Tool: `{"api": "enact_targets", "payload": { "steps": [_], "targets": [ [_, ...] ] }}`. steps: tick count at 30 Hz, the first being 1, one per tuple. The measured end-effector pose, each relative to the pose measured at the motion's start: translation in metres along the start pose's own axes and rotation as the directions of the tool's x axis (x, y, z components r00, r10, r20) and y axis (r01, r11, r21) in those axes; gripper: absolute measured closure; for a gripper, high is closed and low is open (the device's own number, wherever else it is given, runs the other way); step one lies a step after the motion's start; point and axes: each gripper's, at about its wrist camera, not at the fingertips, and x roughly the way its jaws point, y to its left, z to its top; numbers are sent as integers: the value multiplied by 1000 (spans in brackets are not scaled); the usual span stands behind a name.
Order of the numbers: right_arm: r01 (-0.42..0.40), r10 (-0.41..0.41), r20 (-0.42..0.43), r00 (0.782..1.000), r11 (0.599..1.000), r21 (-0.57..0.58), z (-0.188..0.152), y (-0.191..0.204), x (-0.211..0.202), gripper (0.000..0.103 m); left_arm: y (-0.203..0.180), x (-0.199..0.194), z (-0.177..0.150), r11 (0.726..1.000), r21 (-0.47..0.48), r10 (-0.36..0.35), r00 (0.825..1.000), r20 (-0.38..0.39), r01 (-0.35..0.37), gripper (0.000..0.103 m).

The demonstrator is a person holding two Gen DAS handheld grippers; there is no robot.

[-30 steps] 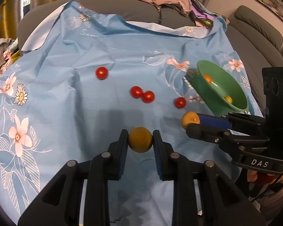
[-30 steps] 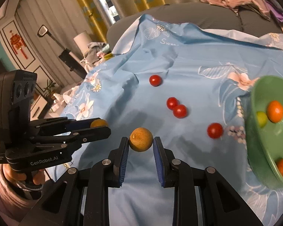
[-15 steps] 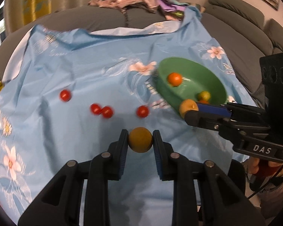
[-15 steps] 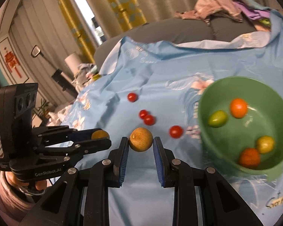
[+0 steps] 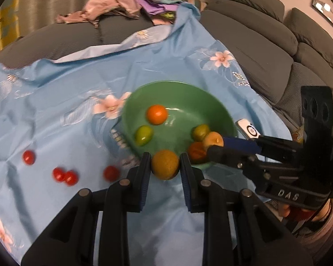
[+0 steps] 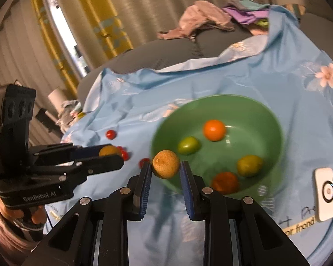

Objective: Organize fruits
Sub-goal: 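Carry both small yellow fruits to the green bowl and open both grippers, then move both open tools back over the red cherry tomatoes on the cloth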

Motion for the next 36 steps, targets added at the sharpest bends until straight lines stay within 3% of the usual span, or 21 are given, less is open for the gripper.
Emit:
{"api": "enact_targets", "payload": {
  "steps": [8,16,17,21,24,28,36],
  "targets": [
    [50,-50,-26,998,998,26,-4,-25,3,74,-10,42,10,1000,14,-2,997,-78,3,77],
    [70,-68,-47,997,997,42,-5,-33,6,74,-9,53,9,999,30,26,995,-100,-23,77],
    [75,-73,-52,996,996,43,-5,-33,7,74,-9,52,9,999,28,25,995,-99,-22,76],
    [92,-89,-62,994,995,49,-4,-33,6,70,-8,46,10,999,22,27,996,-80,-25,49],
    [104,-101,-51,994,993,59,-2,-34,0,67,-5,37,8,999,13,32,997,-67,-31,48],
    [112,-110,-27,994,991,78,-1,-36,-11,67,11,12,-8,998,-26,63,997,-47,-64,38],
    [80,-80,-11,997,993,81,-1,-26,-21,67,69,-33,-75,962,-195,172,980,-100,-189,35]
  ]
}}
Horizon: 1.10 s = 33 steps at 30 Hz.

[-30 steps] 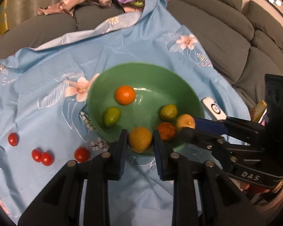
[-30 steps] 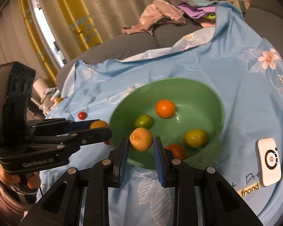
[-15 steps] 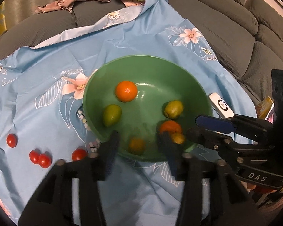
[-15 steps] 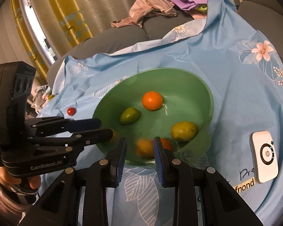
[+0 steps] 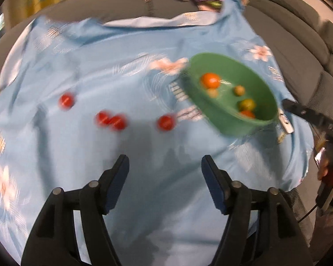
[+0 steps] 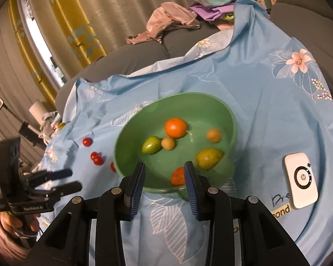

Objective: Organize fruits
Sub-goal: 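Move both open tools back over the red cherry tomatoes on the cloth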

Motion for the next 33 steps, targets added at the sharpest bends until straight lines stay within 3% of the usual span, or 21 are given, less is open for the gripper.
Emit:
{"api": "enact_targets", "payload": {
  "steps": [5,10,18,33],
  "targets": [
    [-53,52,-24,998,997,-55,-4,28,4,67,39,-21,-32,991,-128,48,999,-7,-48,35],
    [-109,103,-60,993,987,-119,-9,59,12,67,56,-33,-53,981,-184,63,998,-6,-63,34],
    [-148,118,-151,981,967,-208,-21,96,32,67,65,-38,-69,976,-214,35,999,-7,-35,34],
    [-134,66,-259,964,959,-251,-31,121,82,67,84,-36,-78,968,-248,-22,1000,11,24,34]
  ]
}}
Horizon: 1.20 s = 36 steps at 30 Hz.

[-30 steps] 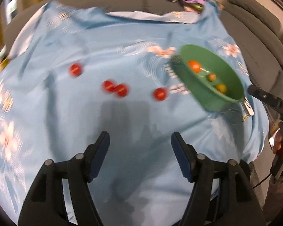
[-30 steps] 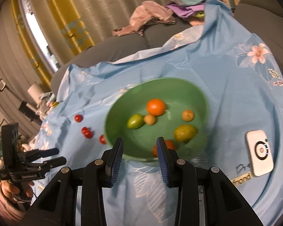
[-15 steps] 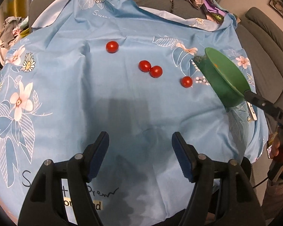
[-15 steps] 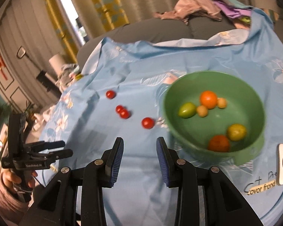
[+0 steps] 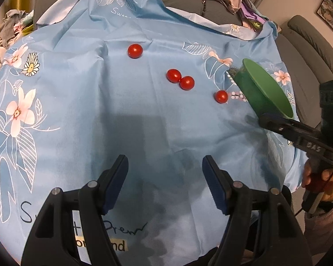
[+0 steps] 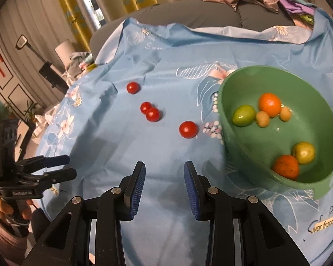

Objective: Organize fruits
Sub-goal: 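Move both open tools back over the red cherry tomatoes on the cloth, then grasp a red cherry tomato with the right gripper, then grasp another cherry tomato with the left gripper while the right gripper holds its tomato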

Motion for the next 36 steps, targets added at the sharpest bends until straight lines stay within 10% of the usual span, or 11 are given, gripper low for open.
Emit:
{"api": "enact_targets", "payload": {
  "steps": [17,26,36],
  "targets": [
    [193,-194,5,981,972,-135,44,14,69,67,17,6,10,999,-4,-35,999,3,35,33],
    [361,-394,-53,918,883,-300,55,18,100,67,22,11,15,998,-6,-59,998,-5,59,33],
    [251,-278,-113,954,945,-209,51,3,96,71,24,15,18,997,-5,-74,997,-5,74,33]
  ]
}}
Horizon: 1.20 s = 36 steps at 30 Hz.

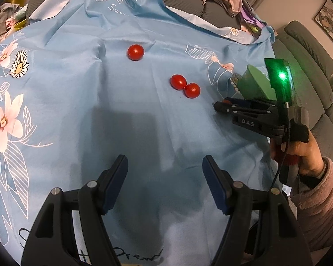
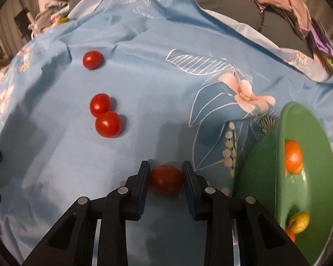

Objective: Organize fruits
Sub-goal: 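Grasp another cherry tomato with the left gripper while the right gripper holds its tomato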

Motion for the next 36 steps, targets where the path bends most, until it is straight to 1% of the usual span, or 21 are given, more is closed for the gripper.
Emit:
{"api": "enact_targets", "payload": {
  "steps": [3,6,9,12,16,18,22,25,26,30,35,36],
  "targets": [
    [-72,71,26,997,996,44,-7,0,-5,71,1,2,3,1000,-7,4,1000,-3,-4,33],
    [-152,149,47,988,986,65,-14,3,-12,71,0,4,10,1000,-8,10,1000,4,-10,33],
    [-213,208,67,976,974,77,-18,7,-17,71,-2,6,23,1000,2,25,999,25,-25,33],
    [-262,254,89,963,960,95,-20,6,-19,71,-4,11,42,998,16,56,997,48,-57,34],
    [-284,270,122,955,952,114,-15,-1,-19,71,-2,27,75,991,23,132,989,70,-134,35],
    [-285,269,137,953,951,122,-14,-4,-18,71,0,41,94,986,15,164,984,64,-166,35],
    [-290,270,152,951,948,133,-9,-11,-14,71,4,65,122,979,7,205,978,34,-206,37],
    [-288,268,149,952,949,131,1,-15,-7,71,2,83,139,972,19,232,972,28,-233,39],
    [-290,270,150,951,948,129,5,-16,-6,71,2,88,142,971,18,240,971,25,-240,40],
    [-298,277,176,945,949,105,19,-14,0,71,8,106,158,961,-15,276,961,22,-275,52],
    [-324,300,194,934,941,103,23,-16,7,71,16,119,165,950,-29,312,950,12,-312,66],
    [-322,300,194,934,941,99,23,-15,8,71,19,121,165,949,-41,313,950,10,-313,71]
  ]
}}
